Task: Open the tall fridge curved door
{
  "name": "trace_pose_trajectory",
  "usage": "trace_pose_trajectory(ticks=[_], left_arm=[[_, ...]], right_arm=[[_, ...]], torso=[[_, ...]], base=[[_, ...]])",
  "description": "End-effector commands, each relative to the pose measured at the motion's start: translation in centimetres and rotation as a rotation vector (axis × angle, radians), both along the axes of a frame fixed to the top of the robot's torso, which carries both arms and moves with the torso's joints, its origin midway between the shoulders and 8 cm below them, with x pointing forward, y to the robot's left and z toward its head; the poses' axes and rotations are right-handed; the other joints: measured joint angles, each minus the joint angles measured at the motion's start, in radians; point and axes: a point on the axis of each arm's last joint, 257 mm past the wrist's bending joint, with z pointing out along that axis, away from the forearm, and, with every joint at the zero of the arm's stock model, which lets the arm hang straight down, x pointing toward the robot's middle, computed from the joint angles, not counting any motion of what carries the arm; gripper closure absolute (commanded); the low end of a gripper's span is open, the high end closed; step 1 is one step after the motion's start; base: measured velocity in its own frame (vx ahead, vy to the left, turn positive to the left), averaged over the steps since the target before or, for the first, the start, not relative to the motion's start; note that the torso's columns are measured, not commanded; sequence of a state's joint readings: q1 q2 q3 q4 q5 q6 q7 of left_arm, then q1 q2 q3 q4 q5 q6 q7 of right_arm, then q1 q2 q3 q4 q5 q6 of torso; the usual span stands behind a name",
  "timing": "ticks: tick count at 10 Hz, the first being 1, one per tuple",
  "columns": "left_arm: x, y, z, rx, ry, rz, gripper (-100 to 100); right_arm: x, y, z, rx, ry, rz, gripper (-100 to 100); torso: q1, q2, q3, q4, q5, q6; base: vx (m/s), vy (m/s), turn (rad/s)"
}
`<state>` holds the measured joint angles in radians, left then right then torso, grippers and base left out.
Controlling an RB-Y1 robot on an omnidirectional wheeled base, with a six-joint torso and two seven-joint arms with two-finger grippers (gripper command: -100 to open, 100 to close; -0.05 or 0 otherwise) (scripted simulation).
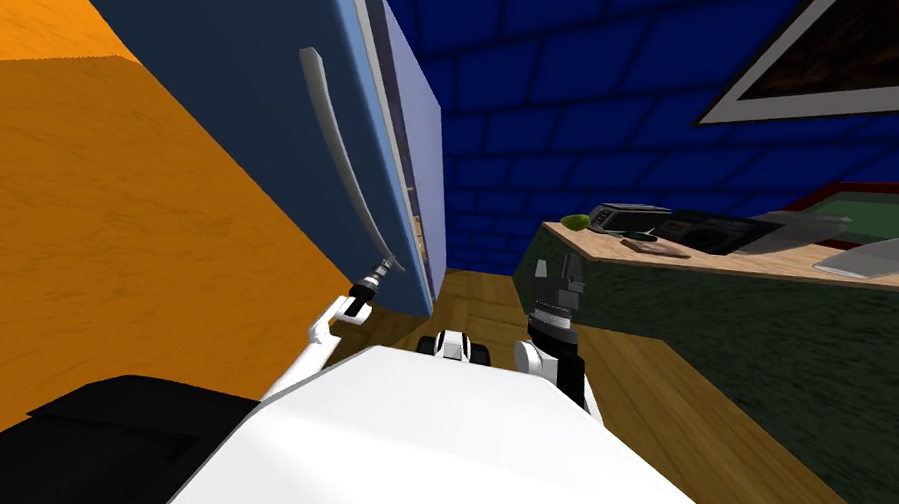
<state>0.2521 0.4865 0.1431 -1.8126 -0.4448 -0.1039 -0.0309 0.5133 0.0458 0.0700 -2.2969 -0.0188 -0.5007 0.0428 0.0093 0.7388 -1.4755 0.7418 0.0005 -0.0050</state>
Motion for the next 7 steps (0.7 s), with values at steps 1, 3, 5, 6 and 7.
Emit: trace_pose_trajectory(ticks=[1, 3, 5, 6, 7], left_arm=[[1.9, 0.2, 0.6, 0.013, -0.018, -0.025, 100], [3.1, 0.9, 0.2, -0.005, -0.011, -0.014, 100], [4.7, 0.3, 0.9, 0.001, -0.026, -0.052, 100], [5.1, 0.5, 0.9, -0.001, -0.026, -0.048, 100], [5.9, -0.2, 1.2, 0.022, -0.031, -0.086, 100]], right_arm=[[0.0, 0.0, 0.0, 0.0, 0.0, 0.0, 0], [0.0, 0.0, 0.0, 0.0, 0.0, 0.0, 0], [0.0, 0.0, 0.0, 0.0, 0.0, 0.0, 0], [0.0, 0.0, 0.0, 0.0, 0.0, 0.0, 0], [0.0, 0.0, 0.0, 0.0, 0.0, 0.0, 0]], torso=[[0.0, -0.005, -0.003, 0.0, 0.0, -0.001], [0.0, 0.001, 0.001, 0.0, 0.0, -0.001], [0.003, 0.001, 0.0, 0.001, 0.0, -0.001], [0.0, 0.004, 0.003, 0.001, 0.0, -0.001], [-0.002, -0.002, -0.001, 0.002, -0.001, -0.002]], base=[[-0.227, 0.074, -0.082], [-0.182, 0.072, -0.035], [-0.248, 0.098, -0.07], [-0.154, 0.036, -0.003], [-0.232, 0.077, -0.063]])
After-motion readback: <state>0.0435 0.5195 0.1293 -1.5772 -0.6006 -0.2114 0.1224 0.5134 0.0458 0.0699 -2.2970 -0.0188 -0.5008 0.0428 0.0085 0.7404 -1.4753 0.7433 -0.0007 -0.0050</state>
